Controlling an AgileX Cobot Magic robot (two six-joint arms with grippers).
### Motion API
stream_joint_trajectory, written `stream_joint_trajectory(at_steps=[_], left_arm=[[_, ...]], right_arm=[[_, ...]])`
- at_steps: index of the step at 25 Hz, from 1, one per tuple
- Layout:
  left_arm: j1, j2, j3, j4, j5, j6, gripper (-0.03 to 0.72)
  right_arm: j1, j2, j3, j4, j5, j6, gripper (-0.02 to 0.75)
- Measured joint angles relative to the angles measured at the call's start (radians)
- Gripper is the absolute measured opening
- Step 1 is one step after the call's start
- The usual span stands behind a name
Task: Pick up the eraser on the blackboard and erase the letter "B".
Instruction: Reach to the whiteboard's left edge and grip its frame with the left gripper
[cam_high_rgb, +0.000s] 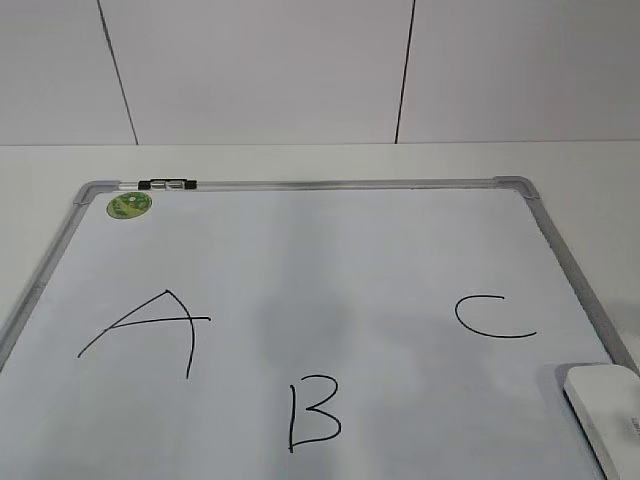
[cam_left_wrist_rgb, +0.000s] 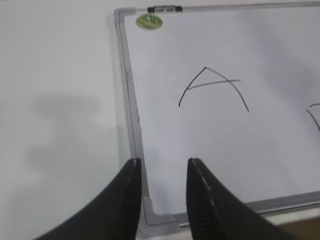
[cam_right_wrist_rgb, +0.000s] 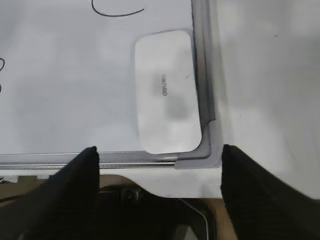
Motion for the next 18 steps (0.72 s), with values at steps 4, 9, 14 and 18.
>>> stream_joint_trajectory(at_steps=[4,9,14,18], left_arm=[[0.0,0.163,-0.021,0.008,0.031,0.0,0.238],[0.0,0.433,-0.075,0.014,0.053,-0.022,0.238],[0.0,0.734,-0.149,0.014,0.073,-0.029,0.238],[0.0,0.948,-0.23,0.019,0.044,-0.025,0.238]], right_arm=[[0.0,0.086,-0.002,0.046,0.008,0.002,0.584],[0.0,0.154,-0.063,0.013,0.067,0.002,0.584],[0.0,0.213,-0.154,-0.08,0.094,0.002,0.584],[0.0,0.255,-0.211,-0.124,0.098,0.002,0.584]])
